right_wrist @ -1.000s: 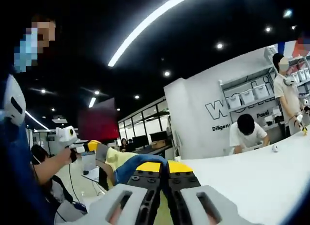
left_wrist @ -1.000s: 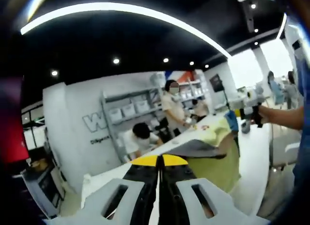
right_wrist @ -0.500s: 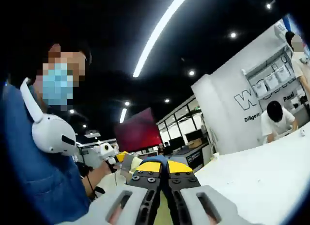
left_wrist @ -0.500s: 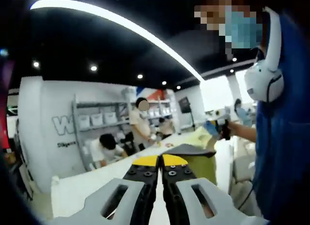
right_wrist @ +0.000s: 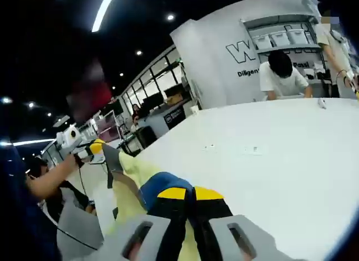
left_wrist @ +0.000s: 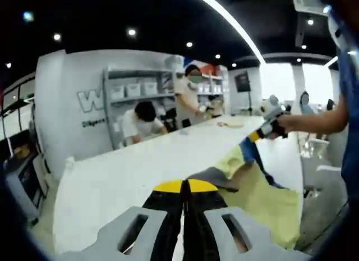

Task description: Fold the garment on the visible template until the final outline fits inside the template.

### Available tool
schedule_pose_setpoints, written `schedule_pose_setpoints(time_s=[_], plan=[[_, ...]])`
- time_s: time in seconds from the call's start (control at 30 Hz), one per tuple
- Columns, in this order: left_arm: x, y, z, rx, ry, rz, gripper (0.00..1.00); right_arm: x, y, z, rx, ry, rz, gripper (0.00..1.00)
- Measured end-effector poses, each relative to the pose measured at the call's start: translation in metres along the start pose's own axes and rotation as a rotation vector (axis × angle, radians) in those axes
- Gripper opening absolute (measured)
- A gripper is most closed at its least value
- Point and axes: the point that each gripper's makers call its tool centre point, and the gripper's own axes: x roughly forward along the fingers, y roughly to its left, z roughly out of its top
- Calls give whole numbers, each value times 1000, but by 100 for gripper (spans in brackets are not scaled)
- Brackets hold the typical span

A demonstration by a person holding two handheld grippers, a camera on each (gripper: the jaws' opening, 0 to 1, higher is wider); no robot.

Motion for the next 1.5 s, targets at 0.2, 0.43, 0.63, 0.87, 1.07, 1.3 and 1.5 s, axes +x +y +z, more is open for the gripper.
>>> schedule_pose_setpoints(time_s=[0.2, 0.43, 0.63, 0.87, 1.07, 1.3, 1.5], plan=[[42, 27, -46, -1, 54, 62, 2, 42, -40, 0, 161, -60, -33, 0], [80, 66, -81, -87, 83, 96, 2, 77, -84, -7, 198, -30, -72, 0], [119, 88, -99, -164, 159, 159, 4, 105, -122, -1, 235, -97, -197, 19], [102, 115, -83, -182, 75, 295, 24, 89, -130, 6, 229, -182, -236, 22], [85, 97, -95, -184, 103, 240, 12, 87, -113, -25, 116, -28, -152, 0], [103, 30, -140, -149, 239, 32, 4, 121, -72, -80, 6, 126, -30, 0], [135, 5, -174, -104, 341, -28, 5, 138, -65, -93, 1, 154, -46, 0]])
